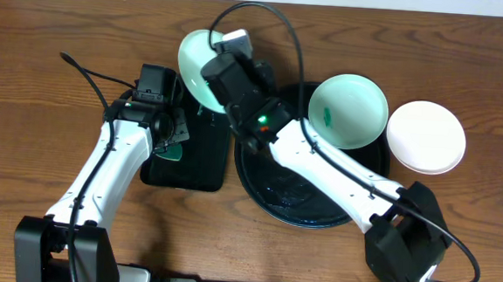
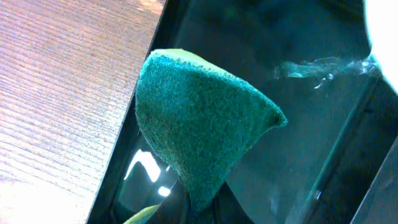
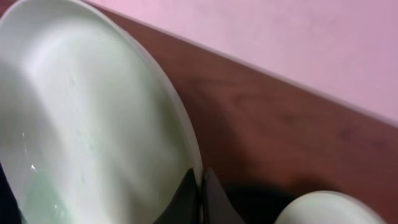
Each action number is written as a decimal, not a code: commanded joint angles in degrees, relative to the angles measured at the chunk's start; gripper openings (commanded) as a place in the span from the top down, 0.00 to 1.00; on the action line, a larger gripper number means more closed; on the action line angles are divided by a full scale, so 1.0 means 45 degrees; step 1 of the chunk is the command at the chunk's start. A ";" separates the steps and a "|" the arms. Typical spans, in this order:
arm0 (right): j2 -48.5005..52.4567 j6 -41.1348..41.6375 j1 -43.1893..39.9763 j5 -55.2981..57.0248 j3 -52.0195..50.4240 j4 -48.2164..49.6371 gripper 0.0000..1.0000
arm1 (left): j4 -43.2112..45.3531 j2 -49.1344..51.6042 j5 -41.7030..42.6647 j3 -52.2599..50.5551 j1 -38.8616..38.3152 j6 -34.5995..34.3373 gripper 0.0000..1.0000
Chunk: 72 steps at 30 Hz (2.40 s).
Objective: Clean dirty plates on tray and stack at the side
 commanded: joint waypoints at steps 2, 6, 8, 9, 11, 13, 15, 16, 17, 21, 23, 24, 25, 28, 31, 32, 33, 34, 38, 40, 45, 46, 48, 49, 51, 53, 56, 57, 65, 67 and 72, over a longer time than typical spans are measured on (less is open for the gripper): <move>0.0083 -0.3643 0.0743 0.2900 0.0272 0.1574 0.99 | -0.0024 -0.0112 -0.0024 -0.0029 0.0010 -0.0073 0.92; 0.0083 -0.6475 0.1287 0.3560 0.0272 0.3274 0.99 | -0.0024 -0.0112 -0.0024 -0.0029 0.0010 -0.0073 0.92; 0.0083 -0.7363 0.1496 0.3560 0.0272 0.3895 0.99 | -0.0029 -0.0112 -0.0024 -0.0029 0.0010 -0.0073 0.92; 0.0083 -0.7689 0.1583 0.3560 0.0272 0.4163 0.99 | -0.0029 -0.0112 -0.0024 -0.0029 0.0010 -0.0073 0.92; 0.0083 -0.8301 0.1763 0.3575 0.0272 0.4721 0.99 | -0.0029 -0.0112 -0.0024 -0.0029 0.0010 -0.0068 0.92; 0.0083 -0.8757 0.1894 0.3701 0.0272 0.5192 0.99 | -0.0029 -0.0112 -0.0024 -0.0029 0.0010 -0.0073 0.92; 0.0083 -0.9117 0.2025 0.3910 0.0272 0.5581 0.99 | -0.0029 -0.0112 -0.0024 -0.0029 0.0010 -0.0073 0.92; 0.0083 -0.9262 0.2064 0.4036 0.0272 0.5780 0.99 | -0.0029 -0.0112 -0.0024 -0.0029 0.0010 -0.0073 0.92; 0.0083 -0.9432 0.2113 0.4085 0.0272 0.5931 0.99 | -0.0029 -0.0112 -0.0024 -0.0029 0.0010 -0.0073 0.93; 0.0083 -0.9938 0.2215 0.4090 0.0272 0.6300 0.99 | -0.0029 -0.0112 -0.0024 -0.0029 0.0010 -0.0073 0.92; 0.0083 -0.9942 0.2225 0.4129 0.0272 0.6363 0.99 | -0.0029 -0.0112 -0.0024 -0.0029 0.0010 -0.0073 0.92; 0.0083 -0.9942 0.2225 0.4129 0.0272 0.6363 0.99 | -0.0029 -0.0112 -0.0024 -0.0029 0.0010 -0.0073 0.92; 0.0083 -0.9938 0.2225 0.4129 0.0272 0.6363 0.99 | -0.0029 -0.0112 -0.0024 -0.0029 0.0010 -0.0073 0.92; 0.0083 -0.9923 0.2225 0.4129 0.0272 0.6348 0.99 | -0.0029 -0.0112 -0.0024 -0.0029 0.0010 -0.0073 0.92; 0.0083 -0.9923 0.2234 0.4129 0.0272 0.6348 0.99 | -0.0029 -0.0112 -0.0024 -0.0029 0.0010 -0.0073 0.92; 0.0083 -0.9923 0.2239 0.4129 0.0272 0.6348 0.99 | -0.0029 -0.0112 -0.0019 -0.0029 0.0010 -0.0073 0.92; 0.0083 -0.9923 0.2244 0.4133 0.0272 0.6343 0.99 | -0.0029 -0.0112 -0.0024 -0.0029 0.0010 -0.0073 0.92; 0.0083 -0.9928 0.2249 0.4133 0.0272 0.6339 0.99 | -0.0029 -0.0112 -0.0019 -0.0029 0.0010 -0.0073 0.92; 0.0083 -0.9923 0.2249 0.4138 0.0272 0.6319 0.99 | -0.0029 -0.0112 -0.0019 -0.0029 0.0010 -0.0073 0.92; 0.0083 -0.9918 0.2259 0.4231 0.0267 0.6314 0.99 | -0.0029 -0.0112 -0.0019 -0.0029 0.0010 -0.0073 0.92; 0.0083 -0.9738 0.2259 0.4328 0.0267 0.5974 0.99 | -0.0029 -0.0112 -0.0019 -0.0029 0.0010 -0.0073 0.92; 0.0083 -0.9413 0.2259 0.4328 0.0267 0.5712 0.99 | -0.0024 -0.0112 -0.0024 -0.0029 0.0010 -0.0073 0.92; 0.0083 -0.8869 0.2259 0.4323 0.0267 0.5236 0.99 | -0.0029 -0.0112 -0.0019 -0.0029 0.0010 -0.0073 0.92; 0.0083 -0.8519 0.2254 0.4318 0.0267 0.4872 0.99 | -0.0029 -0.0112 -0.0019 -0.0029 0.0010 -0.0073 0.92; 0.0083 -0.7936 0.2229 0.4313 0.0267 0.4289 0.99 | -0.0029 -0.0112 -0.0019 -0.0029 0.0010 -0.0073 0.92; 0.0083 -0.7232 0.2186 0.4313 0.0267 0.3716 0.99 | -0.0029 -0.0112 -0.0019 -0.0029 0.0010 -0.0073 0.92; 0.0083 -0.6198 0.2079 0.4313 0.0267 0.2953 0.99 | -0.0029 -0.0112 -0.0019 -0.0029 0.0010 -0.0073 0.92; 0.0083 -0.5897 0.2030 0.4313 0.0267 0.2735 0.99 | -0.0029 -0.0112 -0.0019 -0.0029 0.0010 -0.0073 0.92; 0.0083 -0.4595 0.1588 0.4313 0.0267 0.1593 0.99 | -0.0024 -0.0112 -0.0019 -0.0029 0.0010 -0.0073 0.92; 0.0083 -0.4313 0.1496 0.4313 0.0267 0.1593 0.99 | -0.0024 -0.0112 -0.0019 -0.0029 0.0010 -0.0073 0.92; 0.0083 -0.2754 0.1088 0.4303 0.0267 0.1253 0.99 | -0.0029 -0.0112 -0.0019 -0.0029 0.0010 -0.0073 0.92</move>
